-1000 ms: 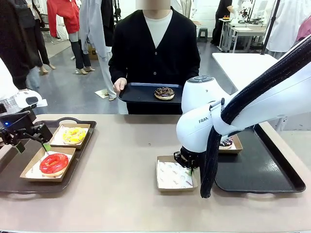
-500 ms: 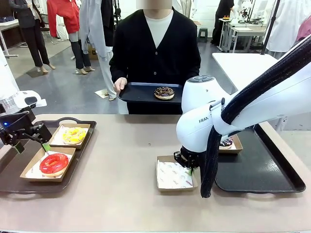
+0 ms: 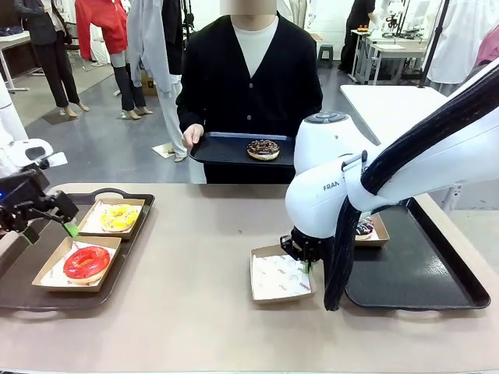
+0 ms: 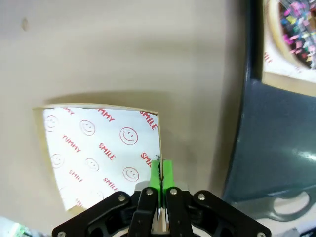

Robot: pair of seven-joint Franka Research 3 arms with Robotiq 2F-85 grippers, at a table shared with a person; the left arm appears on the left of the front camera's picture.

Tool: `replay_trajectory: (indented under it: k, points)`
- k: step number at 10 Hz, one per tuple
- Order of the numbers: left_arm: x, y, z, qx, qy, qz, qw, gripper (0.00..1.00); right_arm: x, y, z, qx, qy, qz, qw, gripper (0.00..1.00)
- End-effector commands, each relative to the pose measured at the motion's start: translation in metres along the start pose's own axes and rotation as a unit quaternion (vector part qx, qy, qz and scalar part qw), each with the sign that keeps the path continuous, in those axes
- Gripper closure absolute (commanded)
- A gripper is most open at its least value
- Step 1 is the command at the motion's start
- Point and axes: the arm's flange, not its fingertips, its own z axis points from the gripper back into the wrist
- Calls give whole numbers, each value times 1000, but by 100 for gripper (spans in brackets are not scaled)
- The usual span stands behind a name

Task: Individually package the donuts and arrange them on the tray.
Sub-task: Place the picked Paper togo box on the Handle tray while simultaneously picking up another Paper togo box from the table with the other hand.

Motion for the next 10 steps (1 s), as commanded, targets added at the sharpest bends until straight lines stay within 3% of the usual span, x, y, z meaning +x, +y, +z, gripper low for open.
replay_trajectory:
  k: [1, 2, 4, 7, 10]
  points:
    - [-3, 28, 27, -123, 5, -9, 992, 0, 6, -9, 30, 12, -2, -3, 1000, 98]
    - [-4, 44, 35, -195, 10, -14, 981, 0, 8, -8, 44, 11, -4, -4, 1000, 98]
    - [0, 79, 35, -348, -2, -32, 937, 0, 30, -6, 71, 7, -12, -11, 1000, 98]
    - [-6, 115, 29, -444, -31, -29, 895, 0, 63, 11, 107, 9, -13, -7, 1000, 98]
    - [-18, 141, 33, -477, -26, -23, 878, 0, 99, 19, 129, 5, -2, -15, 1000, 98]
